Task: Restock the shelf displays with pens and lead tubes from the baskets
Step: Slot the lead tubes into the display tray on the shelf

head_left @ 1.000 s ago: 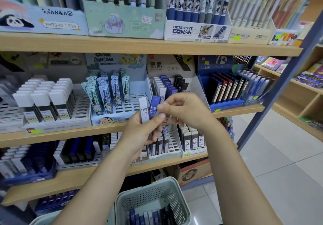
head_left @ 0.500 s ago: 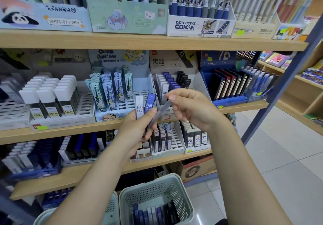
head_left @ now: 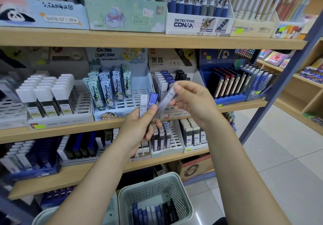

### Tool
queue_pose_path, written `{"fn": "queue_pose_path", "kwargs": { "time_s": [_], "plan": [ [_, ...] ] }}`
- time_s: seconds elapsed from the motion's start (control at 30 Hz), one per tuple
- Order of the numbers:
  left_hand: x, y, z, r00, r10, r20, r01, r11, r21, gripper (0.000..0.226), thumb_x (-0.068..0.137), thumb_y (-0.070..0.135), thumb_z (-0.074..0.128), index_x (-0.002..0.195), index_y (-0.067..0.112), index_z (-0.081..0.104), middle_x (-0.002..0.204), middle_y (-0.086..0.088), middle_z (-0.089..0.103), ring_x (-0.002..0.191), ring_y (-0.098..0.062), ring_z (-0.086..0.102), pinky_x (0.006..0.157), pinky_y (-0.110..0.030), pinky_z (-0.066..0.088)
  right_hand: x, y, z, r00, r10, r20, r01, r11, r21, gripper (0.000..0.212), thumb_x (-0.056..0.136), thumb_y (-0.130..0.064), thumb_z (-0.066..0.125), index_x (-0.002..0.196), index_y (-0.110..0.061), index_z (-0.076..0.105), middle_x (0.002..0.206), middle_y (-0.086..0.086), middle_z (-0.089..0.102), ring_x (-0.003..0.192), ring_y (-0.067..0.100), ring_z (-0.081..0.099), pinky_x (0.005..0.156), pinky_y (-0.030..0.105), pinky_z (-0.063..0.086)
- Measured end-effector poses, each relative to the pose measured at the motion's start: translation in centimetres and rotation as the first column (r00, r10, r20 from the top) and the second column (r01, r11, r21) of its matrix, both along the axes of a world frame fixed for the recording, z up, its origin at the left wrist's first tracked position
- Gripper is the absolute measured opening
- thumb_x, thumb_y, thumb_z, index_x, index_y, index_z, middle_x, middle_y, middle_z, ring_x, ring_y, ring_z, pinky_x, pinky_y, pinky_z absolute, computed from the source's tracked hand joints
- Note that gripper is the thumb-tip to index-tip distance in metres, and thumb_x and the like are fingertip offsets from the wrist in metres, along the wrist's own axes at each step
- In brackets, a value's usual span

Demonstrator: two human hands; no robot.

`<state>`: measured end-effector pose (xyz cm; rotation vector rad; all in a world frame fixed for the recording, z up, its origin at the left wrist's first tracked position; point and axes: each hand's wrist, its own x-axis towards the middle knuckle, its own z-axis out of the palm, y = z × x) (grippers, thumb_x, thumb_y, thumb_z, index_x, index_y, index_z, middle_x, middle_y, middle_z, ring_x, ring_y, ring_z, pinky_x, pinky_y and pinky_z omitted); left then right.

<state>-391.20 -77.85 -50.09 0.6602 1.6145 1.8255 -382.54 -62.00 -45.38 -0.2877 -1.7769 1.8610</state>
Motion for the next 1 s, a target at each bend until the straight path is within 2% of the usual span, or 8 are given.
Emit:
{"fn": "queue_pose_path", "kwargs": {
  "time_s": [0.1,0.2,0.3,0.47,0.57,0.7,0.83,1.0],
  "plan": [
    [-0.5,-0.1,-0.4,0.999,0.022,0.039,-0.021,0.999,-0.040,0.030,0.101,0.037,0.055,0.111,0.009,0.060,0.068,-0.003,0.057,0.044,-0.012,0.034,0.038,-0.018,0.025,-0.2,0.7,0.2,0.980,-0.176,-0.089,0.186,0.976,0.114,0.014,0.099,-0.007,0.060,0.109,-0.001,0.067,0.090,0.013,0.069,0.071,0.022,0.070,0.063,0.027,0.058],
    [-0.7,-0.1,-0.7,0.999,0.010,0.046,-0.008,0.998,-0.060,0.034,0.100,0.037,0.056,0.115,0.006,0.060,0.064,0.001,0.051,0.044,-0.011,0.033,0.039,-0.019,0.024,-0.3,1.0,0.0,0.959,-0.257,-0.119,0.281,0.917,0.282,0.017,0.098,-0.005,0.061,0.112,-0.004,0.070,0.093,0.007,0.070,0.075,0.019,0.070,0.068,0.029,0.060],
    [-0.7,-0.1,-0.9,0.999,0.004,0.052,0.000,0.997,-0.073,0.038,0.100,0.039,0.056,0.116,0.005,0.059,0.062,0.002,0.047,0.044,-0.011,0.032,0.039,-0.019,0.023,-0.7,0.8,-0.4,0.960,-0.266,-0.089,0.279,0.878,0.390,0.017,0.097,-0.002,0.061,0.109,-0.007,0.071,0.089,-0.002,0.070,0.070,0.013,0.067,0.070,0.034,0.062],
    [-0.9,0.1,-0.8,0.998,-0.001,0.060,0.006,0.996,-0.087,0.039,0.104,0.043,0.046,0.113,0.009,0.063,0.064,0.002,0.044,0.045,-0.010,0.031,0.039,-0.020,0.021,-1.0,0.8,-0.6,0.959,-0.284,-0.026,0.256,0.817,0.517,0.018,0.096,-0.004,0.062,0.107,-0.014,0.073,0.091,-0.001,0.068,0.063,0.004,0.060,0.072,0.028,0.059],
    [-0.7,0.1,-0.8,0.998,-0.013,0.057,0.017,0.997,-0.075,0.034,0.107,0.037,0.043,0.108,0.009,0.063,0.066,0.000,0.047,0.045,-0.010,0.032,0.039,-0.019,0.022,-1.3,0.6,-0.5,0.940,-0.336,-0.056,0.297,0.726,0.621,0.018,0.097,-0.007,0.062,0.109,-0.013,0.074,0.097,-0.001,0.063,0.065,0.002,0.058,0.071,0.015,0.050],
    [-0.5,0.1,-0.7,1.000,-0.011,0.013,0.012,0.998,-0.059,0.023,0.106,0.030,0.049,0.100,0.010,0.058,0.069,-0.002,0.053,0.048,-0.012,0.036,0.040,-0.019,0.023,-1.8,0.3,-0.2,0.915,-0.385,-0.120,0.355,0.627,0.693,0.019,0.095,-0.009,0.064,0.111,-0.011,0.074,0.098,-0.004,0.064,0.080,-0.011,0.055,0.077,0.005,0.040],
    [-0.7,0.1,-0.7,0.999,0.024,0.023,-0.023,0.999,-0.041,0.020,0.104,0.029,0.052,0.105,0.011,0.061,0.069,-0.002,0.056,0.048,-0.011,0.040,0.040,-0.018,0.027,-2.2,0.5,0.1,0.928,-0.343,-0.146,0.325,0.549,0.770,0.017,0.095,-0.005,0.062,0.107,-0.009,0.074,0.097,-0.001,0.065,0.089,-0.003,0.050,0.082,0.002,0.035],
    [-0.8,0.2,-0.6,0.998,0.043,0.040,-0.042,0.998,-0.039,0.020,0.104,0.029,0.052,0.110,0.012,0.062,0.068,-0.001,0.056,0.048,-0.010,0.040,0.040,-0.018,0.027,-2.6,0.7,0.2,0.955,-0.293,-0.042,0.212,0.579,0.787,0.017,0.096,-0.007,0.061,0.107,-0.010,0.074,0.088,-0.015,0.056,0.085,-0.010,0.051,0.079,0.006,0.036]
  ]
}}
